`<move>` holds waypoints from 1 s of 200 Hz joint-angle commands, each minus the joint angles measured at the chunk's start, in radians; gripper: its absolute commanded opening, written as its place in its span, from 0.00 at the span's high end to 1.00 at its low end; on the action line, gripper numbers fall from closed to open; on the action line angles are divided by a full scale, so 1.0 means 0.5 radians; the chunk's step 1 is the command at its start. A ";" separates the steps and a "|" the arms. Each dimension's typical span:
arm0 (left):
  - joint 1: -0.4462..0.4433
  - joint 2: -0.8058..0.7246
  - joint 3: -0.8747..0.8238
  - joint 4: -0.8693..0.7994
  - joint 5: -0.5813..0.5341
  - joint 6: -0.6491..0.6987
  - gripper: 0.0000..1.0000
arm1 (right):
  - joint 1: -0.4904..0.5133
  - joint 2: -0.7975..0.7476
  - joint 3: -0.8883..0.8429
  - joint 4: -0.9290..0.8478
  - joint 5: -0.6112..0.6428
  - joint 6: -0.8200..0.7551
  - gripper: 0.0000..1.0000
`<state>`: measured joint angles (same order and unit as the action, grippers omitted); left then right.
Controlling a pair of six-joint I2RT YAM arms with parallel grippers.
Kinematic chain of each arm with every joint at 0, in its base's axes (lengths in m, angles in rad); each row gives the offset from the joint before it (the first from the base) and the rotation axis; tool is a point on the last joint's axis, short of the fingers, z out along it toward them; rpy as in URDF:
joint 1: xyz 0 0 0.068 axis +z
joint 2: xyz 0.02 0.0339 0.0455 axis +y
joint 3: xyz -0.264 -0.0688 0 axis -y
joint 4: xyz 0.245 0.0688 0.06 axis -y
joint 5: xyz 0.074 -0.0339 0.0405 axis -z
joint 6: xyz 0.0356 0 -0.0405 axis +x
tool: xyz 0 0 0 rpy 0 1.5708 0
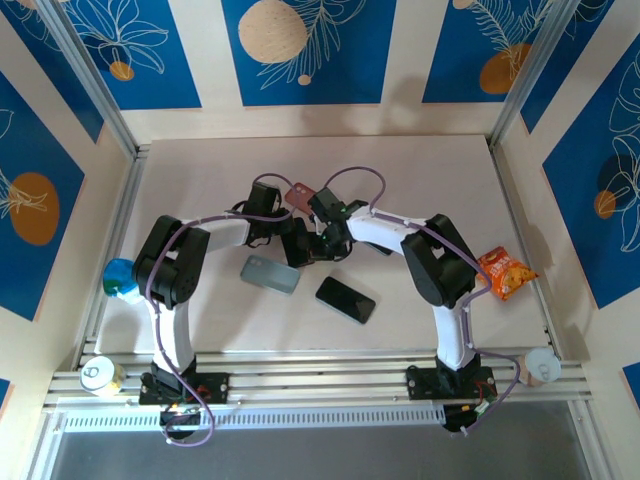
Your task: Put the phone into the phone case
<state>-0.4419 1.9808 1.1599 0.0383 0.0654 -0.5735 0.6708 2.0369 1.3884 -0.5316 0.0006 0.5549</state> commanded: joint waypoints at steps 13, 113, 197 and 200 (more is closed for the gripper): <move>-0.061 0.174 -0.123 -0.459 0.265 -0.023 0.76 | -0.007 0.161 -0.063 -0.205 -0.001 -0.035 1.00; -0.055 0.117 -0.048 -0.474 0.280 -0.041 0.76 | -0.090 -0.118 0.145 -0.195 -0.124 0.022 1.00; -0.055 0.116 -0.054 -0.480 0.280 -0.046 0.76 | -0.109 -0.097 0.144 -0.150 -0.163 0.022 1.00; -0.055 0.117 -0.053 -0.479 0.280 -0.046 0.76 | -0.107 -0.093 0.141 -0.146 -0.165 0.022 1.00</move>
<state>-0.4431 1.9800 1.1763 0.0063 0.1204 -0.5743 0.6182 1.9915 1.4364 -0.5983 -0.0460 0.5556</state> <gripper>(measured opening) 0.242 0.047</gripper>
